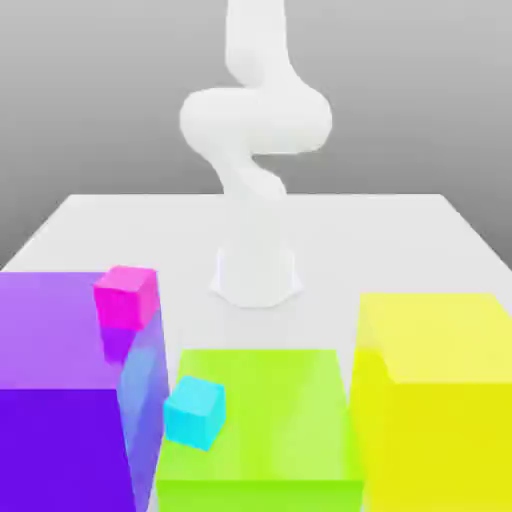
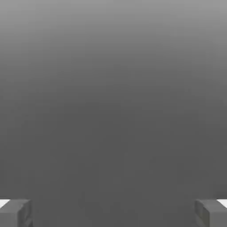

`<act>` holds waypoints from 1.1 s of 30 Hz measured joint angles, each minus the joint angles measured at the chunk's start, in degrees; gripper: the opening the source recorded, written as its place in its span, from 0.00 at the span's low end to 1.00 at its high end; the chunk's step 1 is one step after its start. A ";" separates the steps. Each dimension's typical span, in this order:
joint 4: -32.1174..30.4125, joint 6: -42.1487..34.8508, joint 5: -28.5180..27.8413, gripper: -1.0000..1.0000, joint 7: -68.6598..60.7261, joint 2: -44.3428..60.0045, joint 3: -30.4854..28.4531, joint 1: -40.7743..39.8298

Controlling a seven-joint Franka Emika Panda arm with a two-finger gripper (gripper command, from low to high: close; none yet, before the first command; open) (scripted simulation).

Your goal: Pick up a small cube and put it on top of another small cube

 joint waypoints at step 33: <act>-26.82 36.64 -9.20 0.50 -35.64 53.42 7.28 40.70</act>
